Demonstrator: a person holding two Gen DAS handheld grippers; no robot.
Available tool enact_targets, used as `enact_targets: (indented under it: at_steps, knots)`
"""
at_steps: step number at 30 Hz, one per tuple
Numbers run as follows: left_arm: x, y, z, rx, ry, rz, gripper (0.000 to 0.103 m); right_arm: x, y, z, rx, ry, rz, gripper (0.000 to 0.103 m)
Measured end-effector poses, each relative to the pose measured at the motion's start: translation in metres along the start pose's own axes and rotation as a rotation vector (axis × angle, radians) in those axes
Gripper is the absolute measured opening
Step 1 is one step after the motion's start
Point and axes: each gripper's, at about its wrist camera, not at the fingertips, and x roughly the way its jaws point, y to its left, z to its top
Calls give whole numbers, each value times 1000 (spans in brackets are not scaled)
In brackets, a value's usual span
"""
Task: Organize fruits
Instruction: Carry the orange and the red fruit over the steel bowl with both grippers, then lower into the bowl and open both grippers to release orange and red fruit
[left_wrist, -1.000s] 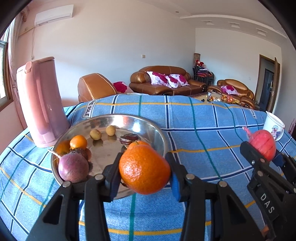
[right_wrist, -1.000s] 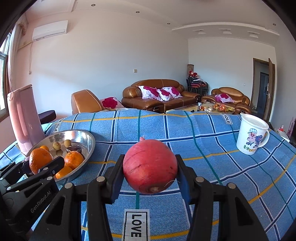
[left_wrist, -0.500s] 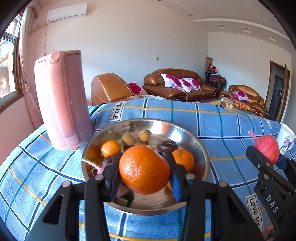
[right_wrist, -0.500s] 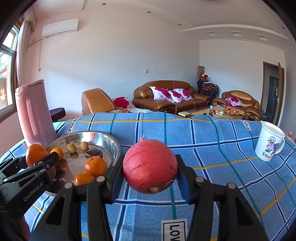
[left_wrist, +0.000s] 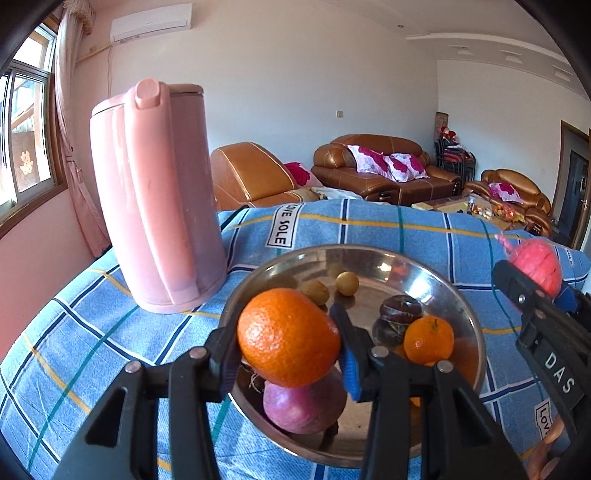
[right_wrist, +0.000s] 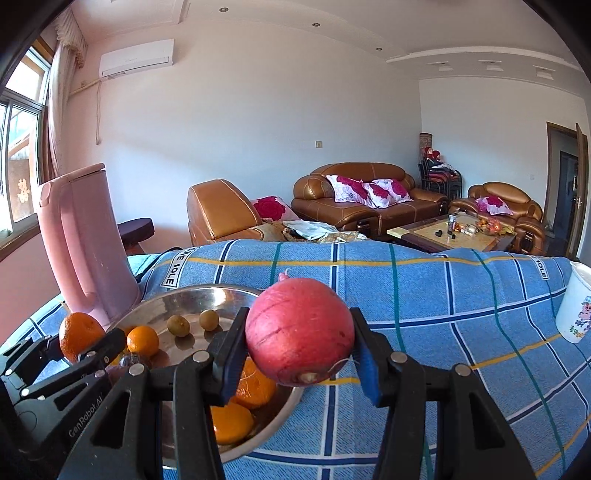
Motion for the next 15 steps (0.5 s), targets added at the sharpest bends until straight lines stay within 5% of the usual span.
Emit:
enact_targets:
  at_steps: [15]
  knots:
    - [28, -11, 9, -7, 51, -14, 46, 62, 4, 19, 17, 85, 37, 53]
